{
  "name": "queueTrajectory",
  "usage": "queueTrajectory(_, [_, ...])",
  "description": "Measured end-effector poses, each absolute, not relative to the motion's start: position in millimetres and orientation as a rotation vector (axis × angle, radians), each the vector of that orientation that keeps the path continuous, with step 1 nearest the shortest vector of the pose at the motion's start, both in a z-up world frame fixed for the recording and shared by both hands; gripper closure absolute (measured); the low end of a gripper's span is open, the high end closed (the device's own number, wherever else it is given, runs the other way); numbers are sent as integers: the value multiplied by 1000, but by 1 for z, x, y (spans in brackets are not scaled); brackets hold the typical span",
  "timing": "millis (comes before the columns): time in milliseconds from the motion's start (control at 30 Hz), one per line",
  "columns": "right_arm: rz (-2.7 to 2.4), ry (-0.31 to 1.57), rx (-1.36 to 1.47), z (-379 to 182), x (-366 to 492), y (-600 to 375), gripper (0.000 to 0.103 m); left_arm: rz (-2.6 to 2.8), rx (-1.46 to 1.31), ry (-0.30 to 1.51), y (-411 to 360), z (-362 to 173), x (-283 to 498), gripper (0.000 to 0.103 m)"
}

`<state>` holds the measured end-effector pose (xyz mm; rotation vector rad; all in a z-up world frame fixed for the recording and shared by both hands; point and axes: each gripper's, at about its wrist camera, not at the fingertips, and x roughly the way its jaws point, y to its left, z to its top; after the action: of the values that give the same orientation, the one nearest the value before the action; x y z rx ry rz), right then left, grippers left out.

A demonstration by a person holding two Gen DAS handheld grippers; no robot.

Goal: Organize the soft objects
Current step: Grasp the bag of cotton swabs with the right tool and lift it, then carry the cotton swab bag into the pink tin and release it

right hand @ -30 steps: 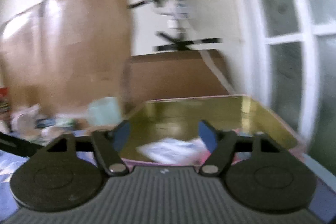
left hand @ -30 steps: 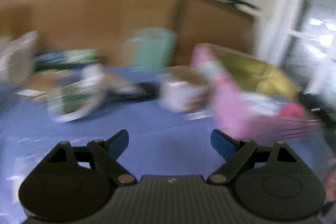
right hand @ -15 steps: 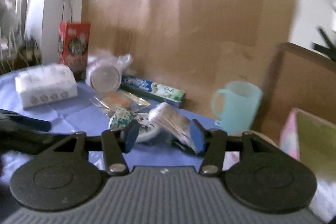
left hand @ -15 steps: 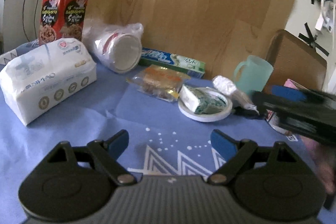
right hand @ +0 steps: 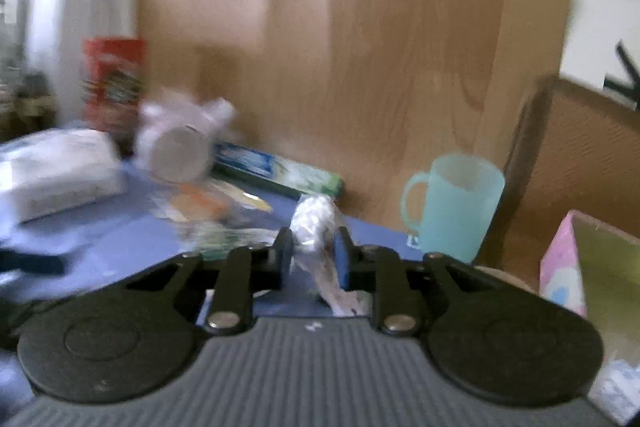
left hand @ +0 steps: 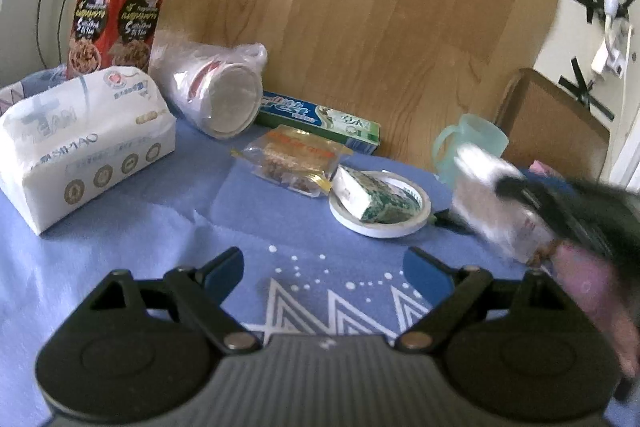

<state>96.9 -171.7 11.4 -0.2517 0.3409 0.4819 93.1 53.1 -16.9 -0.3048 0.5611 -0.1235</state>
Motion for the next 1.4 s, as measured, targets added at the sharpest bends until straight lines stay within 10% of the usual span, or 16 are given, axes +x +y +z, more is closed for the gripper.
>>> queueTrajectory(100, [614,341,-416,0,39,-179,80,-147,-355,560,61,-17,92,12])
queueTrajectory(233, [644,429,-468,-24,-21,-204,28,-227,-376,581,60,-18,92,13])
queueTrajectory(300, [640,481,-384,-27,-31,-218,24,-287,-378,603,53,-17,91,15])
queueTrajectory(533, [571,554,-187,-23,-7,-222,22,-440,-366,696,10,-13,91,18])
queueTrajectory(667, [575,596,-148,-24,23,-206,23,-443,-296,764,-18,-17,98,50])
queueTrajectory(733, [589,623,-182,-33,33,-194,54,-463,-266,775,-28,-17,97,59])
queueTrajectory(800, [584,603,-158,-35,32,-192,56,-468,-292,797,-31,-13,96,60])
queueTrajectory(1233, [283,270,-49,11,-10,-300,58,-711,-44,578,-170,74,84,57])
queueTrajectory(1333, [185,257,-20,12,7,-324,57,-723,8,566,-211,77,95,28])
queueTrajectory(1400, [101,262,-13,8,26,-340,52,-663,64,546,-231,69,101,27])
